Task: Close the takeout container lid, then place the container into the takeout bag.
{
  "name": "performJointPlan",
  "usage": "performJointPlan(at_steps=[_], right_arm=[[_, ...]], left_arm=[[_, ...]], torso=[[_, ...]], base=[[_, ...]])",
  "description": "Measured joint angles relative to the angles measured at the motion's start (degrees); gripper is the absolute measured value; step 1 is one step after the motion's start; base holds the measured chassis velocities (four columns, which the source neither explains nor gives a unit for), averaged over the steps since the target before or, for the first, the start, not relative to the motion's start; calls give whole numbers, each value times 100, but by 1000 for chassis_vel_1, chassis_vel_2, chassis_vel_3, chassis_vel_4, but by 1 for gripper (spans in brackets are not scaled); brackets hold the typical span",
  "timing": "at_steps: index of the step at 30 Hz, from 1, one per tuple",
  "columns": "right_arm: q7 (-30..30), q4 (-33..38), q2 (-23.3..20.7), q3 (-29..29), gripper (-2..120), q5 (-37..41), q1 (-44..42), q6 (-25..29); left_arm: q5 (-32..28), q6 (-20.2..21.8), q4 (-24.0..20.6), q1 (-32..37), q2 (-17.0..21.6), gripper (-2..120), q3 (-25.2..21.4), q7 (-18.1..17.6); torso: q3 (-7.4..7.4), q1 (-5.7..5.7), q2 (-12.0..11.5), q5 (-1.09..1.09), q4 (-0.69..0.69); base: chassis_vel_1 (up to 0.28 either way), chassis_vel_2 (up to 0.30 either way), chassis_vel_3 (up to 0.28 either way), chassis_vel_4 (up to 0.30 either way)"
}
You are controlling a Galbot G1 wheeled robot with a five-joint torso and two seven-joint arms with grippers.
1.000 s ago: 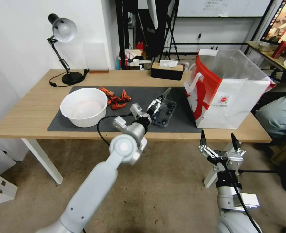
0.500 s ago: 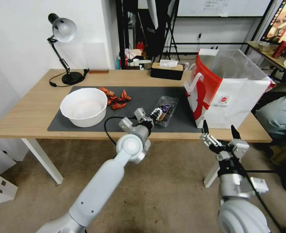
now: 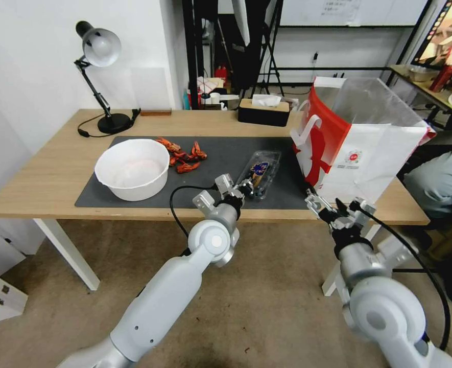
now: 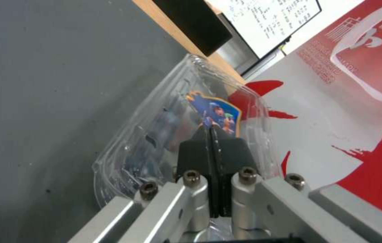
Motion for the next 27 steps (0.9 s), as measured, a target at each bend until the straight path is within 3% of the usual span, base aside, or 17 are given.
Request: performJointPlan(at_steps=[2,10,27], right_arm=[[329,-232,-27,-139,100,688,534,-175],[814,-734,10,-420,100,1507,1434,-386],[956,-1885,221,-1078,100,1999,2621,-648]], left_arm=[[125,2,27,-21,11,0,48,2],[372,7,107,-47,12,0,130,19],[426,8,124,-54,102,0,137,21]], torso=[[0,0,0,0,2],[0,0,0,-1,1],[0,1,1,-1,0]], base=[[0,0,0,0],[0,0,0,0],[0,0,0,0]])
